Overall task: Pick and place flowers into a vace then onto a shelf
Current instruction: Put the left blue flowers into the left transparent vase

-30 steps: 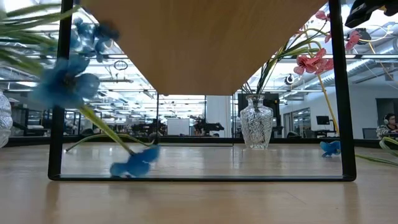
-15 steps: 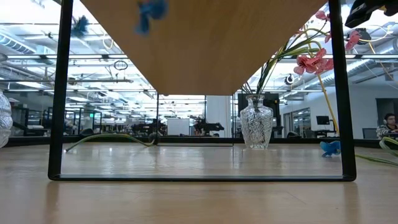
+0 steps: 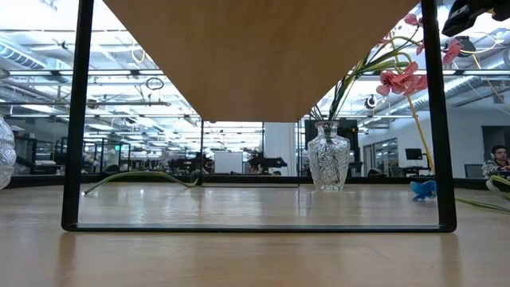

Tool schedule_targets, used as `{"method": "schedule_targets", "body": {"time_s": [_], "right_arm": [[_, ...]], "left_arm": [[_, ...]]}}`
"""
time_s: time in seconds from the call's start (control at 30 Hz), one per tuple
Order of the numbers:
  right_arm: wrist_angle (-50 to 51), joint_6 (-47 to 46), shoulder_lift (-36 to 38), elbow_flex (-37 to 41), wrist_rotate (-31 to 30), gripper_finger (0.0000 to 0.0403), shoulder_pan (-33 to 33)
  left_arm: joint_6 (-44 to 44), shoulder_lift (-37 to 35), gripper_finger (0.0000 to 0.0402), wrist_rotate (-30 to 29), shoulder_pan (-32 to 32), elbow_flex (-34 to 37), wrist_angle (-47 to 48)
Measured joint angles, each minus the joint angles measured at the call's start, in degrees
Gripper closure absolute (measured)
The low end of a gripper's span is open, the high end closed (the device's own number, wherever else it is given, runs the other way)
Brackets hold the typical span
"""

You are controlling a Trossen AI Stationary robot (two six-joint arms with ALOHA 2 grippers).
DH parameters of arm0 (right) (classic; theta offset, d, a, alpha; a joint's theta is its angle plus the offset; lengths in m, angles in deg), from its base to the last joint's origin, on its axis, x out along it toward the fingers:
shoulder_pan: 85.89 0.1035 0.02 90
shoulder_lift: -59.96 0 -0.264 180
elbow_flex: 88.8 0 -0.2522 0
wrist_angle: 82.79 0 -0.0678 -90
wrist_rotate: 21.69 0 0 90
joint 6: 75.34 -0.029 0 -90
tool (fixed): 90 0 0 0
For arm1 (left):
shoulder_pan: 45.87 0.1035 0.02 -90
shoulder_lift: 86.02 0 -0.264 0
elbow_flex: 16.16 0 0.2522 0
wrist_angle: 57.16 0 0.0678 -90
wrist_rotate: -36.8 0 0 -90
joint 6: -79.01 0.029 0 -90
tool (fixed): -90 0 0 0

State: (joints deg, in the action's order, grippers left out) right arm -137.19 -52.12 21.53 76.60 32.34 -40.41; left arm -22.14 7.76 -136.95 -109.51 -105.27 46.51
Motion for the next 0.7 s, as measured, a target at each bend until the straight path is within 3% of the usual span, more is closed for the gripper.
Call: {"method": "schedule_targets", "body": {"time_s": [0.17,0.4,0.7], "right_arm": [[0.0,0.0,0.0,0.0,0.0,0.0394,0.0],[0.8,0.0,0.0,0.0,0.0,0.0394,0.0],[0.8,0.0,0.0,0.0,0.0,0.0394,0.0]], "left_arm": [[-2.4,0.0,0.0386,-6.0,5.9,7.4,-7.1],[-0.5,0.1,0.0386,-3.7,13.7,14.8,-16.0],[4.0,0.0,0.0386,-1.7,8.8,11.8,-16.2]]}}
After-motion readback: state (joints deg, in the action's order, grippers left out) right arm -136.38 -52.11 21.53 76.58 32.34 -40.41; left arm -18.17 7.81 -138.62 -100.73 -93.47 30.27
